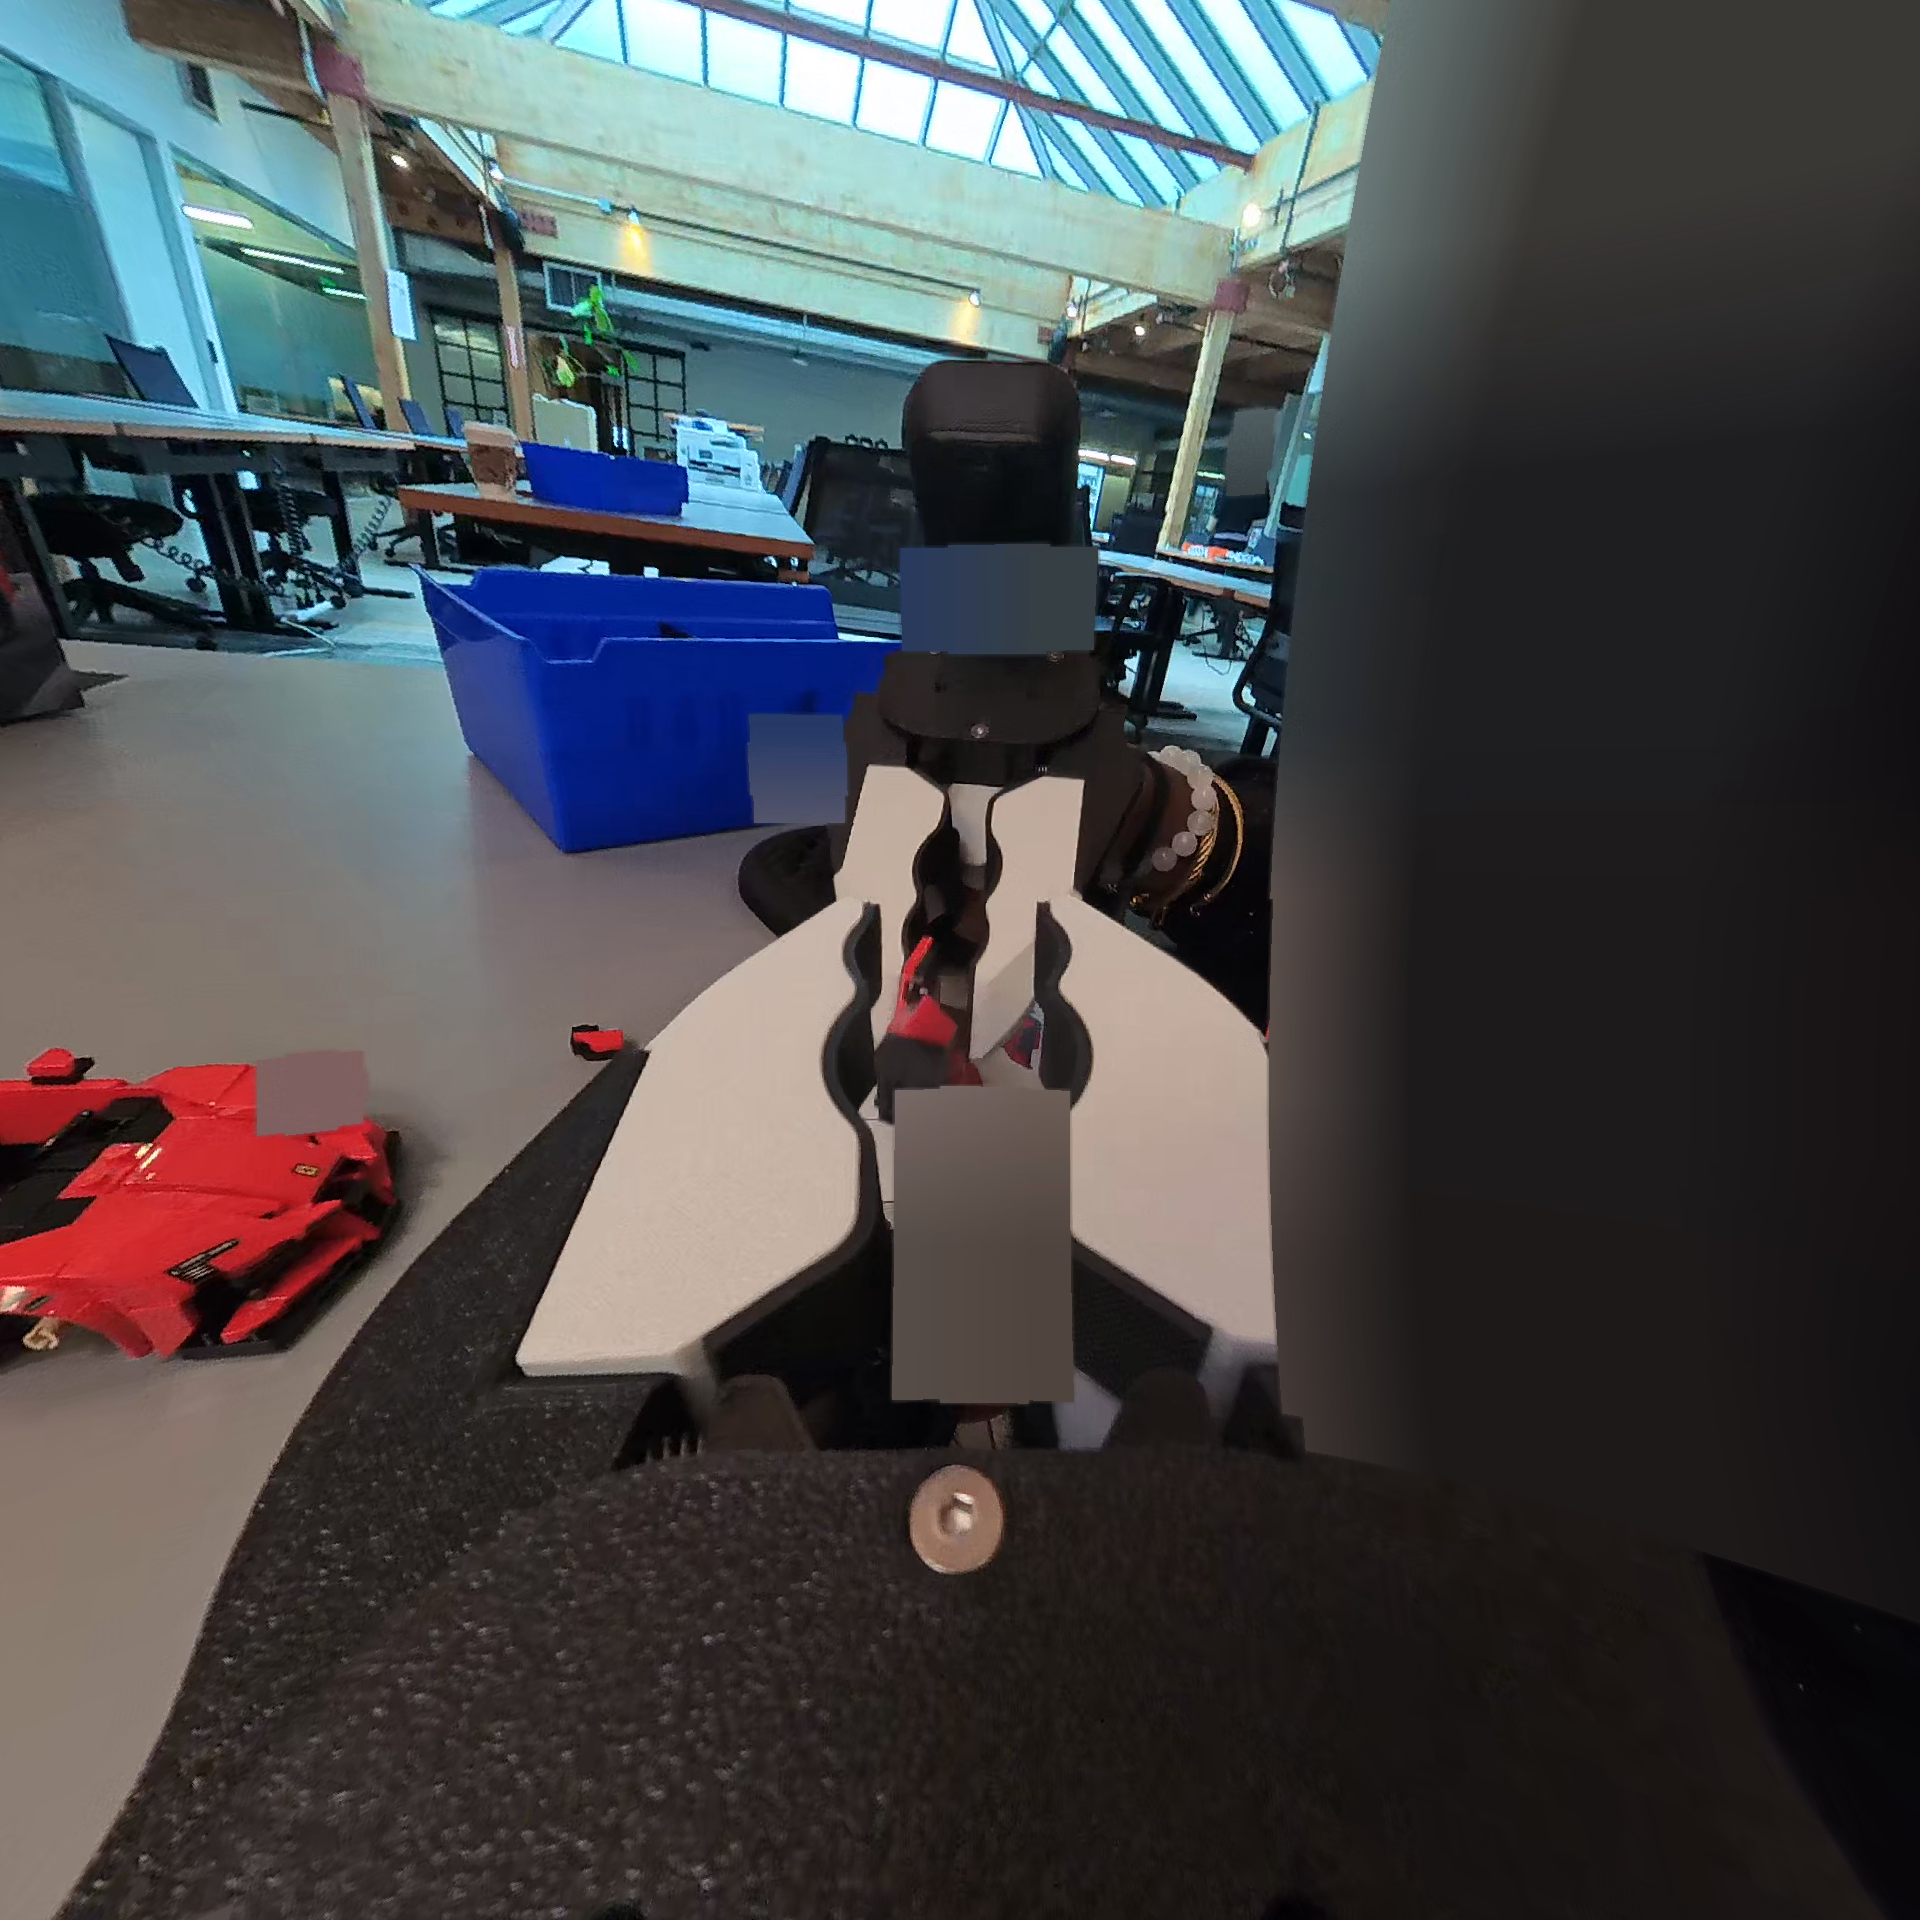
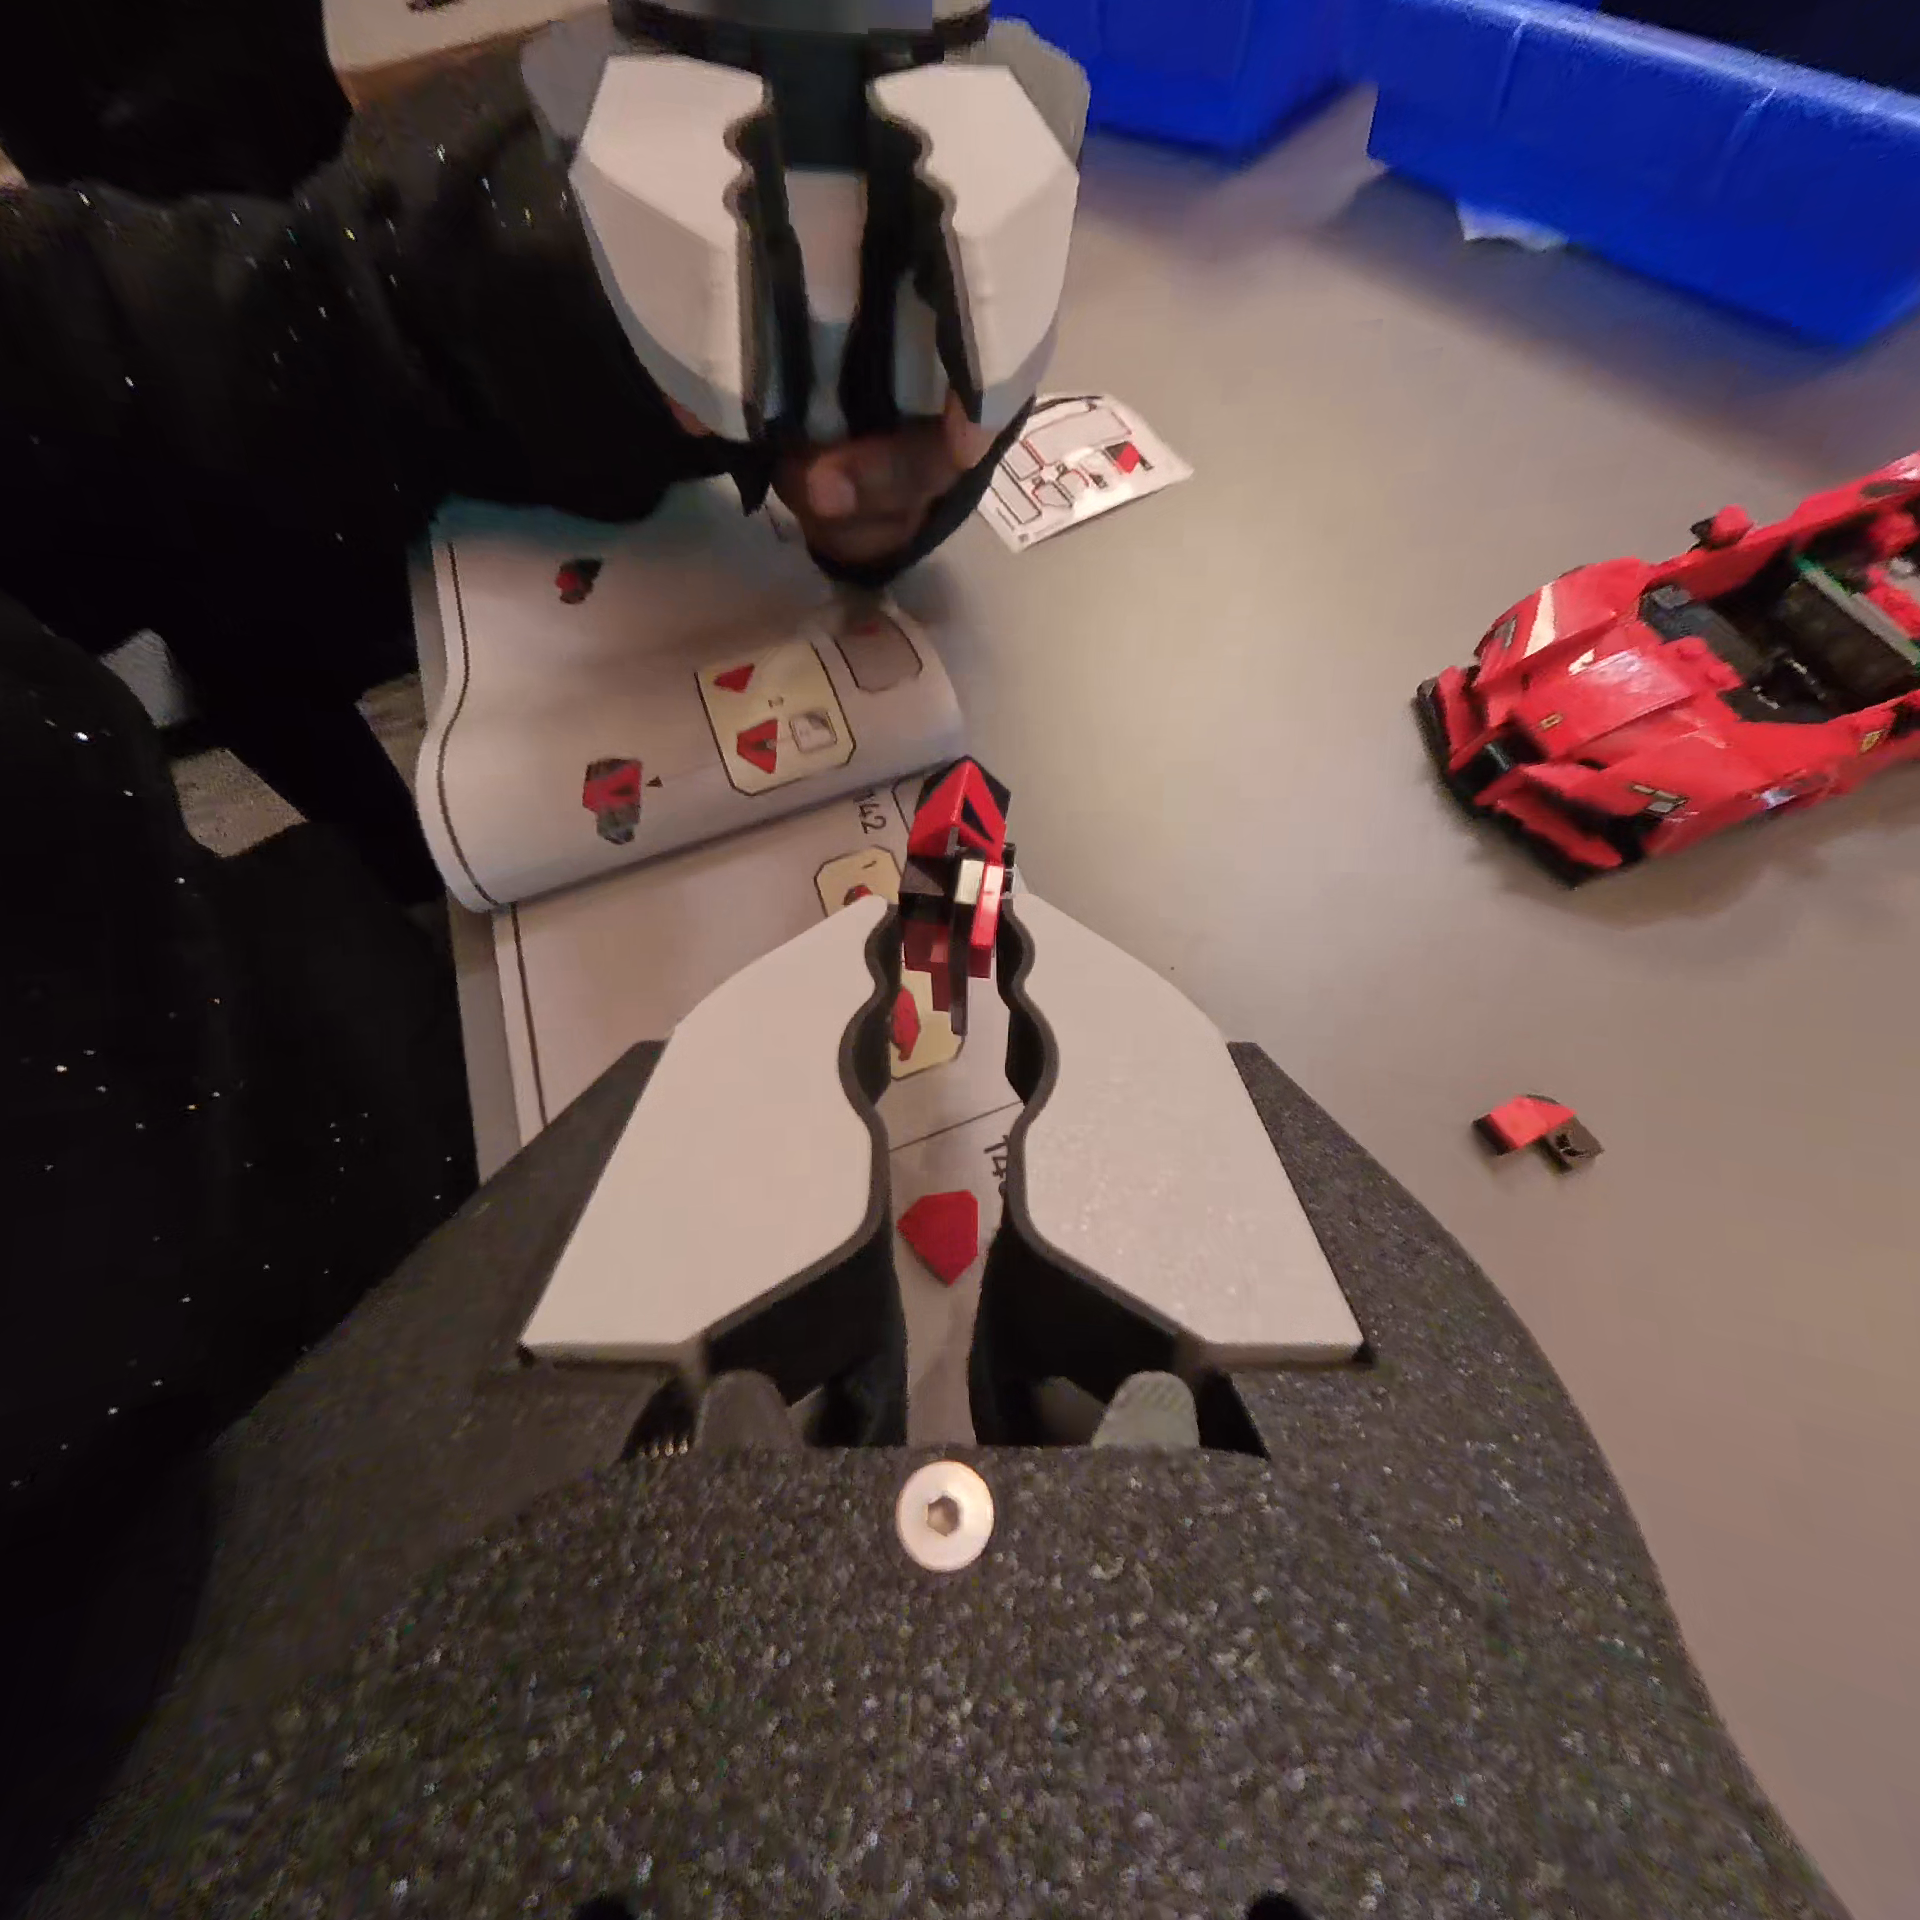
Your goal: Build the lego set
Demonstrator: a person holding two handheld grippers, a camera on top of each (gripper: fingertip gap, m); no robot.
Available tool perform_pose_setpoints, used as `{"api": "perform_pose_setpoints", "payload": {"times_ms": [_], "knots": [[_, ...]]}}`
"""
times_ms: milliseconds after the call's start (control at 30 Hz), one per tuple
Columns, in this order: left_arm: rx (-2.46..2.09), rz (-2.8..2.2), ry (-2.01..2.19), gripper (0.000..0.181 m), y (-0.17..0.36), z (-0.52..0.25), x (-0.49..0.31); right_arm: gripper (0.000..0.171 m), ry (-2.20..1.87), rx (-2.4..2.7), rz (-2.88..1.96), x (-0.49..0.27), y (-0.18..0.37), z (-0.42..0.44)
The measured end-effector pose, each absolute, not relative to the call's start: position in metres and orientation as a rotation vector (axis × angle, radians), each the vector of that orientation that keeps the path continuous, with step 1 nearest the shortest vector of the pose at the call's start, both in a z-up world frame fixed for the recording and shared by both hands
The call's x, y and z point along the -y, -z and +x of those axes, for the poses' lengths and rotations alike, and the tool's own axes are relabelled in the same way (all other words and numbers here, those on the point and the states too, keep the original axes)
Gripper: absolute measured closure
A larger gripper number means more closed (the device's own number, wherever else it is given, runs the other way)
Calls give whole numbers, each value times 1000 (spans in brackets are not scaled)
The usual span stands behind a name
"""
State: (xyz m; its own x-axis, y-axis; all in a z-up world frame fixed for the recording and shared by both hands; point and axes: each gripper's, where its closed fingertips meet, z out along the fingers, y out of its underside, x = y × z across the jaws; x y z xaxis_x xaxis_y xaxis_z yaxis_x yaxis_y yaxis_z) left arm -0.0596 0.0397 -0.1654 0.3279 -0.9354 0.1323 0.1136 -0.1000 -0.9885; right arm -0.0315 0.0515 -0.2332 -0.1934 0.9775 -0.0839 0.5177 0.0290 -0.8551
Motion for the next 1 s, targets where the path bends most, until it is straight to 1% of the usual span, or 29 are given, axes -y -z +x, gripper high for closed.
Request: {"api": "perform_pose_setpoints", "payload": {"times_ms": [400, 567, 900, 1000], "knots": [[-869, -1373, 1068, 153, 168, -55, -37, 154, -905, 1880, -1551, -50, 260, -32], [-879, -1375, 1065, 153, 169, -54, -36, 154, -878, 1903, -1576, -50, 262, -29], [-892, -1376, 1062, 153, 170, -53, -35, 142, -839, 1987, -1601, -51, 262, -13], [-895, -1377, 1060, 153, 171, -53, -35, 143, -875, 2042, -1567, -46, 253, 0]]}}
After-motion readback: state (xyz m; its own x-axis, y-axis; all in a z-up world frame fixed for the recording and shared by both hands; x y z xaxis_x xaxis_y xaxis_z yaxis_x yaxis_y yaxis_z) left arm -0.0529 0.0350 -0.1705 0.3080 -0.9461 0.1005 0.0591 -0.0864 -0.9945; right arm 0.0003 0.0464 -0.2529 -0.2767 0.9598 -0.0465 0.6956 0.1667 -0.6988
